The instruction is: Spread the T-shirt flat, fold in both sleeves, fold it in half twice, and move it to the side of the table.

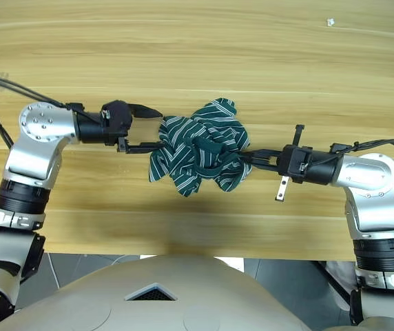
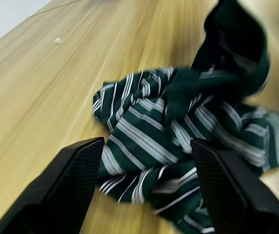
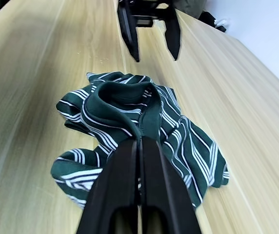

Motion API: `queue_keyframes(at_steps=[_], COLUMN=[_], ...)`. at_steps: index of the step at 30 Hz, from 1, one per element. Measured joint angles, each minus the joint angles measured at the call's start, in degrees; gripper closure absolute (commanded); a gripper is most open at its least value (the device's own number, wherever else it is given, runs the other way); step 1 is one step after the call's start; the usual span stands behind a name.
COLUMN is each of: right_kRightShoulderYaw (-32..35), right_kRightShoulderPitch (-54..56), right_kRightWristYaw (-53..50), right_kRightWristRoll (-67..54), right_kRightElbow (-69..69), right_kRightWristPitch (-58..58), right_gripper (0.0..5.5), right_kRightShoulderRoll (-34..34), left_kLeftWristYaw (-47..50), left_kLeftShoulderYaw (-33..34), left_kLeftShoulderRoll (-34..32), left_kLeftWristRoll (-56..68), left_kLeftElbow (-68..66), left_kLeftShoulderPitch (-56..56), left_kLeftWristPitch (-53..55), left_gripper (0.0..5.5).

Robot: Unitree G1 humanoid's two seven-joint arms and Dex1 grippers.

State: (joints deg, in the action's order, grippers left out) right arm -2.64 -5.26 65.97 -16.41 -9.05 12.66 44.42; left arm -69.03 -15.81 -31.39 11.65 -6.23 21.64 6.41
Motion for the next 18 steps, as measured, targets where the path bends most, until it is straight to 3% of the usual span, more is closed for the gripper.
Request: queue_keyframes(at_steps=[10,16,18], right_kRightShoulderYaw=[-2.0,-1.99,-1.99], right_kRightShoulderPitch=[1.81,2.2,2.22], right_kRightWristYaw=[-0.13,-0.17,-0.17], right_kRightWristRoll=[1.45,1.49,1.49], right_kRightElbow=[1.49,3.15,3.27], right_kRightWristPitch=[0.66,1.15,1.15], right_gripper=[5.48,5.48,5.5], right_kRightShoulderRoll=[-1.06,-1.06,-1.06], left_kLeftWristYaw=[0.69,-1.39,-2.05], left_kLeftShoulderYaw=[-4.46,-6.62,-6.64], left_kLeftShoulderRoll=[6.75,6.42,5.64], left_kLeftWristRoll=[-3.03,-4.72,-4.65], left_kLeftElbow=[-7.52,-7.15,-5.79], left_kLeftShoulderPitch=[4.97,4.29,3.63], left_kLeftWristPitch=[-0.6,-0.72,-0.01], left_gripper=[2.19,2.19,2.52])
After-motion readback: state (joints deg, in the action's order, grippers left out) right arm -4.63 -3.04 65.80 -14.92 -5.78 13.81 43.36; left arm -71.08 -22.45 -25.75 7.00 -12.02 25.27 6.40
